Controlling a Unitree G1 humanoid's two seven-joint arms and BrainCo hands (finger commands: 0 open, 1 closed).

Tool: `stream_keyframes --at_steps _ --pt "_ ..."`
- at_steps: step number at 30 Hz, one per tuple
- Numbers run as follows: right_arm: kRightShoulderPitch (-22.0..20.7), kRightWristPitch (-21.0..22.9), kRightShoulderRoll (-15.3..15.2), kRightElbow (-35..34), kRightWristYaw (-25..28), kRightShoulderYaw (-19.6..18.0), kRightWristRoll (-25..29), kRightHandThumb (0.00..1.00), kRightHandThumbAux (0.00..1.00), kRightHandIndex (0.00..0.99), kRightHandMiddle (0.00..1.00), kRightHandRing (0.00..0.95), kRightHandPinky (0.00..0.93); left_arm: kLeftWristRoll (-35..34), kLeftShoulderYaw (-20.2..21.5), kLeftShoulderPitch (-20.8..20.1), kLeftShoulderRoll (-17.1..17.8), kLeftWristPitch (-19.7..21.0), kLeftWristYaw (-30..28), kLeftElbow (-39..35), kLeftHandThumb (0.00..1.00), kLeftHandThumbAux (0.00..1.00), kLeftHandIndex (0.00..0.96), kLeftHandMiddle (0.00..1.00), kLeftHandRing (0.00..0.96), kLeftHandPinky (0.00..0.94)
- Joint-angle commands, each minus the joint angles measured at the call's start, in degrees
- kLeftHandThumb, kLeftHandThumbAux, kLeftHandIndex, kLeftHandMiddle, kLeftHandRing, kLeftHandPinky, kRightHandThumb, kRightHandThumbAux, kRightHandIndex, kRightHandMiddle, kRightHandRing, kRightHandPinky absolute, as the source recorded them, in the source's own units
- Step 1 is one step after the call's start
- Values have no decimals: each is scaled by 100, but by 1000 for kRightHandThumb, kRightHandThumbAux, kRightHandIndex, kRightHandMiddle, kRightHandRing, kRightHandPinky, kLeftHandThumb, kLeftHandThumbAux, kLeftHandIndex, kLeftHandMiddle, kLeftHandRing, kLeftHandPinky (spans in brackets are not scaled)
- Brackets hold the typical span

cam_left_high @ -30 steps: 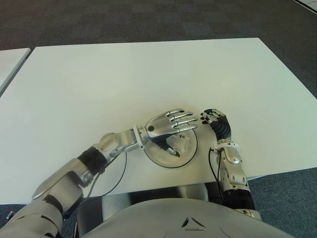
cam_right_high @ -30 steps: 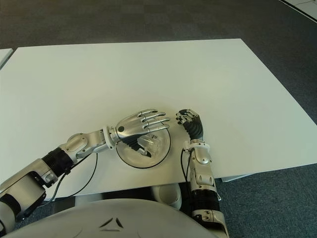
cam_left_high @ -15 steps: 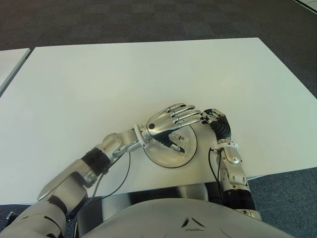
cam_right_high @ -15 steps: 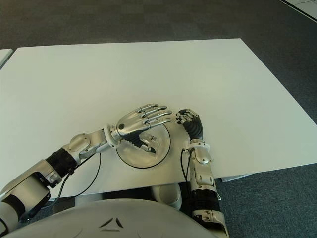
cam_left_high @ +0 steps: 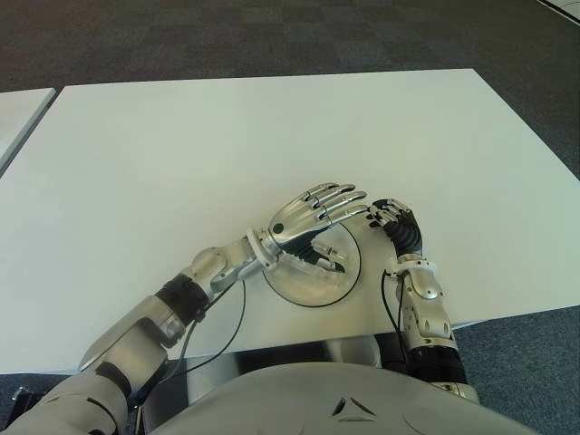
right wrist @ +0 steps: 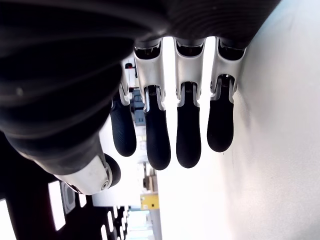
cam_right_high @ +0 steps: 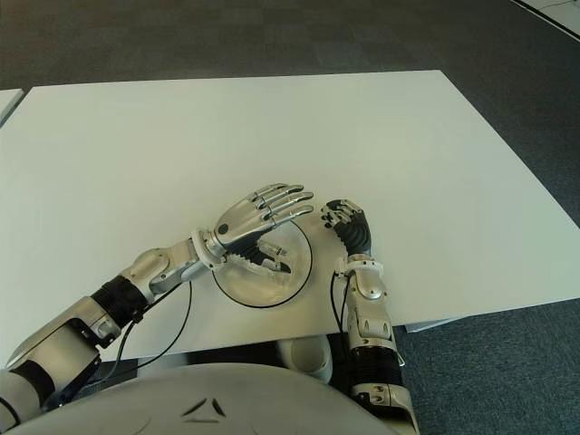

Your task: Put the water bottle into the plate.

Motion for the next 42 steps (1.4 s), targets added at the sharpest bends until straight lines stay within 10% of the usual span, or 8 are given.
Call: stream_keyframes --at_steps 1,26,42 --pt "56 156 -17 4 14 -3 6 704 736 426 490 490 502 -470 233 236 -77 58 -323 -58 135 378 0 0 0 0" --pt "62 135 54 36 53 -62 171 706 734 429 501 498 508 -5331 2089 1379 -1141 -245 -2775 -220 87 422 0 0 0 0" --pt "44 134 101 65 77 -77 220 708 733 430 507 505 513 -7030 3115 2406 -1576 1142 -3683 -1441 146 520 0 0 0 38"
